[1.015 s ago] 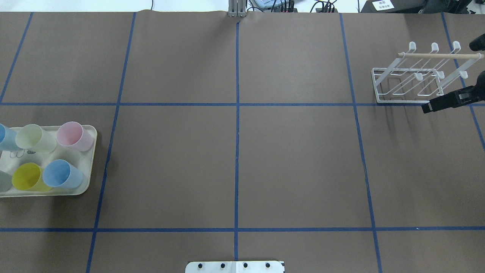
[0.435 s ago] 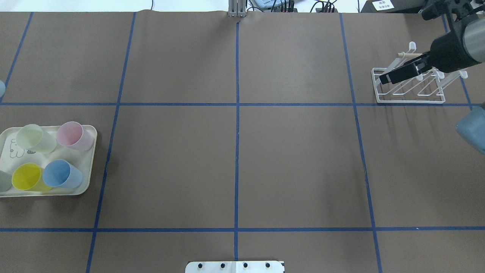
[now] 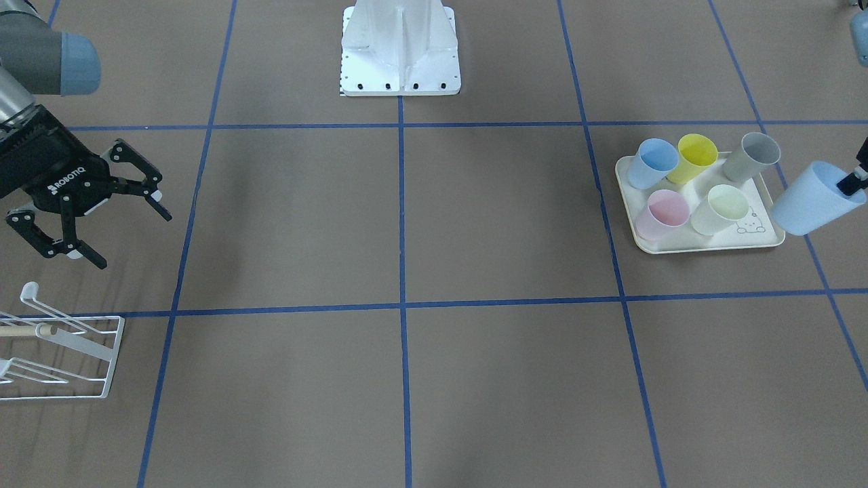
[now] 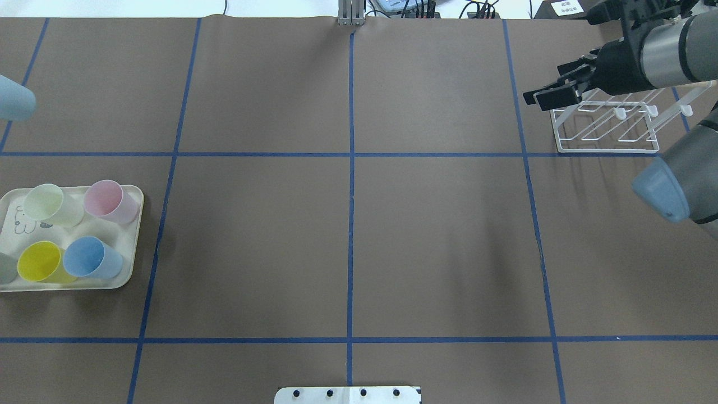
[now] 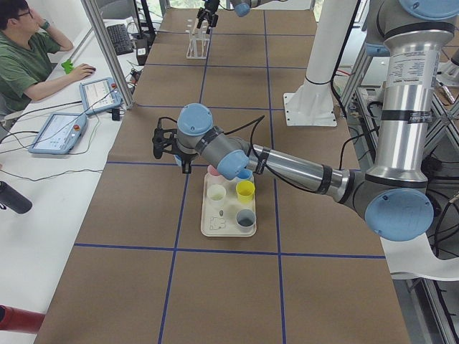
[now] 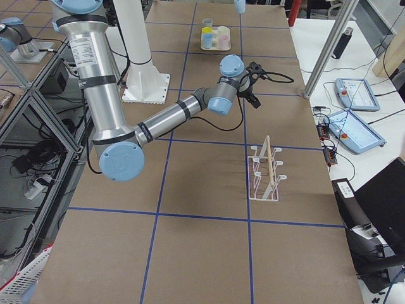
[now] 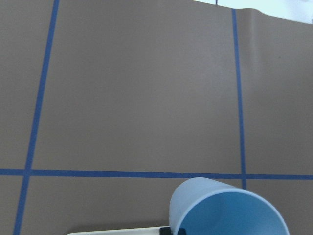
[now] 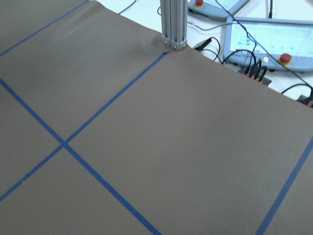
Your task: Transfer IKEA cup to right arm and place on rack
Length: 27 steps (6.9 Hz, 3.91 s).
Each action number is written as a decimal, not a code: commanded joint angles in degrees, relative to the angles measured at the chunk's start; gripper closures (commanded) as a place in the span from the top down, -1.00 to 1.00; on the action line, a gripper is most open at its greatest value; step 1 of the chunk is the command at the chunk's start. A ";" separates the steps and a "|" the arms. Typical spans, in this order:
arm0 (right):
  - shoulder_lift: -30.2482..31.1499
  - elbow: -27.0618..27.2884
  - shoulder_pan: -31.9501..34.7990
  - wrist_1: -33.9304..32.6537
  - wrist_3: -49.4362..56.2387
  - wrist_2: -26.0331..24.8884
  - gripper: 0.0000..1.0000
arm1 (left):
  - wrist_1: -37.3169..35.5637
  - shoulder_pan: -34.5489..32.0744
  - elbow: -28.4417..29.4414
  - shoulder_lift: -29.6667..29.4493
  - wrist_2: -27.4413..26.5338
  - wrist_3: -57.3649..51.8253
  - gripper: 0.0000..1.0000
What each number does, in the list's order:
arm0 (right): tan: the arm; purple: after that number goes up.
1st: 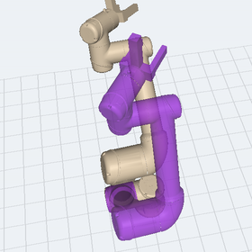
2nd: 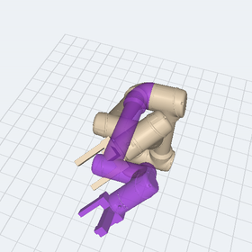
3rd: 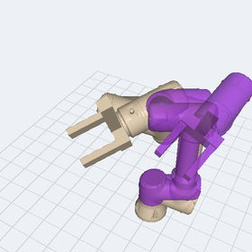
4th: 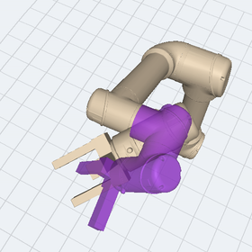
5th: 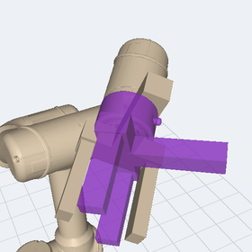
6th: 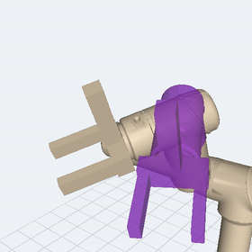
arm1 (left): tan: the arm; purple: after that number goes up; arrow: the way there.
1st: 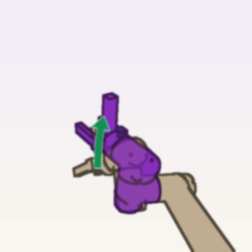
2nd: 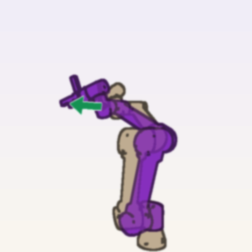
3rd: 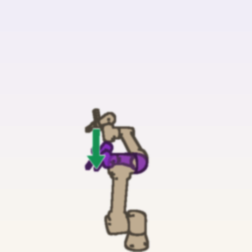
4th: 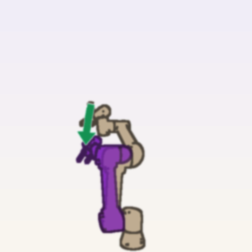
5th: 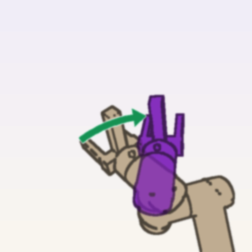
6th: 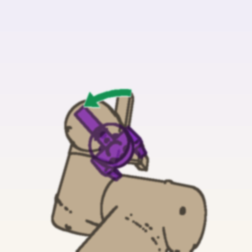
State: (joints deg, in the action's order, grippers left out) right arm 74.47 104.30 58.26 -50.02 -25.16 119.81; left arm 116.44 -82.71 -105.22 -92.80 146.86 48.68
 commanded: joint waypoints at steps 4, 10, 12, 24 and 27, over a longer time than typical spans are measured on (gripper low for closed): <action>-7.30 -0.85 -11.30 5.72 1.87 -8.87 0.96 | 9.03 0.96 -3.68 -5.38 14.50 30.12 -1.00; -10.91 -4.10 -29.41 24.44 7.85 -29.34 0.90 | 11.26 15.24 -7.35 -18.36 4.03 52.50 -1.00; -13.20 -5.16 -31.53 24.79 8.72 -32.35 0.87 | 11.26 24.84 -8.25 -22.94 -6.64 60.28 -1.00; -15.32 -4.28 -32.59 24.88 17.51 -35.70 0.90 | 14.34 34.89 -5.27 -25.76 -14.15 59.34 -1.00; -15.32 -3.93 -32.59 24.88 17.96 -35.96 0.88 | 14.42 34.98 -4.47 -25.94 -14.06 59.25 -1.00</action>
State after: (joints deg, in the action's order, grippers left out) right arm 59.15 100.16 25.66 -25.14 -7.32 84.01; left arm 130.80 -47.74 -109.96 -118.70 132.78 108.00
